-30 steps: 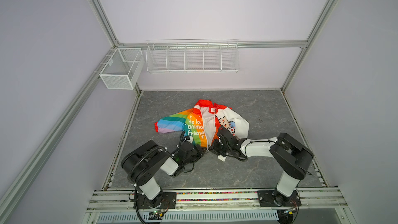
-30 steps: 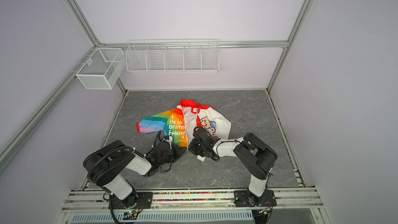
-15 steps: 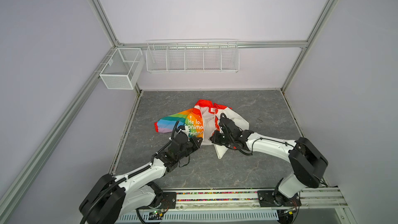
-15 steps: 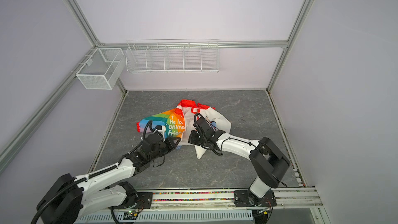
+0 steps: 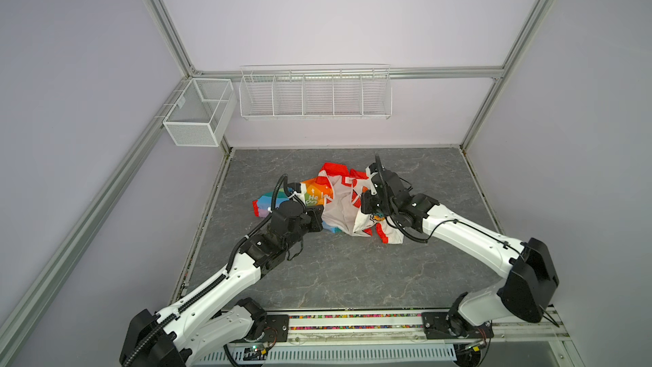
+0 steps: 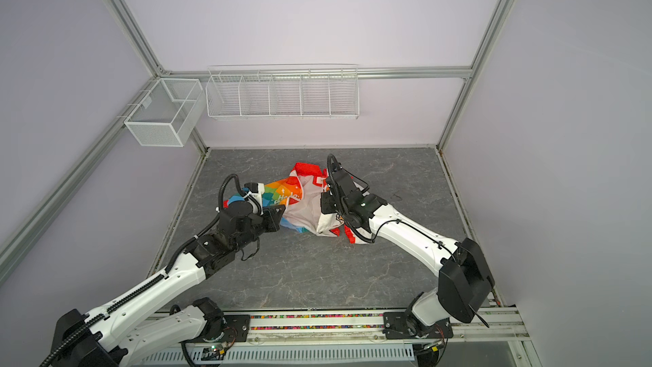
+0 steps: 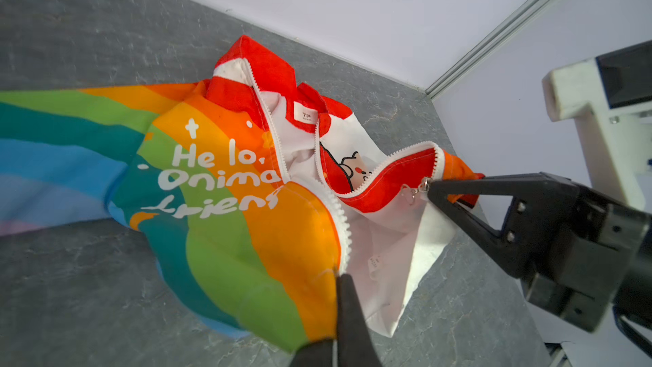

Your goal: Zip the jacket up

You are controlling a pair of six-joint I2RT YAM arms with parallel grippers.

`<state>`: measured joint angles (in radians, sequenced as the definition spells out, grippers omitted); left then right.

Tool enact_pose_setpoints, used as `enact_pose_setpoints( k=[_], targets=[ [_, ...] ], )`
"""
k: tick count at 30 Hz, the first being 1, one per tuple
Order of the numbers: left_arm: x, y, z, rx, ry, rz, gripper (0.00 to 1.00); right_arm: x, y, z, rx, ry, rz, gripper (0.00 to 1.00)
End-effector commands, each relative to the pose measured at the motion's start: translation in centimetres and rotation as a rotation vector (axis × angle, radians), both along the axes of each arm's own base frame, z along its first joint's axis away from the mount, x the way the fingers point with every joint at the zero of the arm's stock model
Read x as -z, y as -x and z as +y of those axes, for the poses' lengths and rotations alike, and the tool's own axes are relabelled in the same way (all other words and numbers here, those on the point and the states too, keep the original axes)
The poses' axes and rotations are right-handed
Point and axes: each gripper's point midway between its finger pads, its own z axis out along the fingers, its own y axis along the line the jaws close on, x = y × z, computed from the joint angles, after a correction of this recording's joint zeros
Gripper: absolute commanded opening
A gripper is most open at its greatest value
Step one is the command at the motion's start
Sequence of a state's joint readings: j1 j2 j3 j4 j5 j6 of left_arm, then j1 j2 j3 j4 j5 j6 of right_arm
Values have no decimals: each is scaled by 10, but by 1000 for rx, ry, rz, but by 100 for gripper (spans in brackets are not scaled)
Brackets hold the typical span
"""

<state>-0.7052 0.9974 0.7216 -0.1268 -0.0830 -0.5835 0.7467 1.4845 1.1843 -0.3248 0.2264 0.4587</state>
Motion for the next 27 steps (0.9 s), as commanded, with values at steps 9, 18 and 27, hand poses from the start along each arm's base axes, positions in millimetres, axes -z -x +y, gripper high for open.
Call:
enact_pose_setpoints(
  k=[9,18,27],
  targets=[
    [-59,-16,14,-51,-84,-229,0,-66,-14,-39,41,55,-280,6],
    [-95,-14,-7,39,18,-353,0,-86,1,-16,-102,-49,-234,6],
    [-134,-6,-9,50,228,-500,0,-137,26,23,-419,-550,-311,6]
  ],
)
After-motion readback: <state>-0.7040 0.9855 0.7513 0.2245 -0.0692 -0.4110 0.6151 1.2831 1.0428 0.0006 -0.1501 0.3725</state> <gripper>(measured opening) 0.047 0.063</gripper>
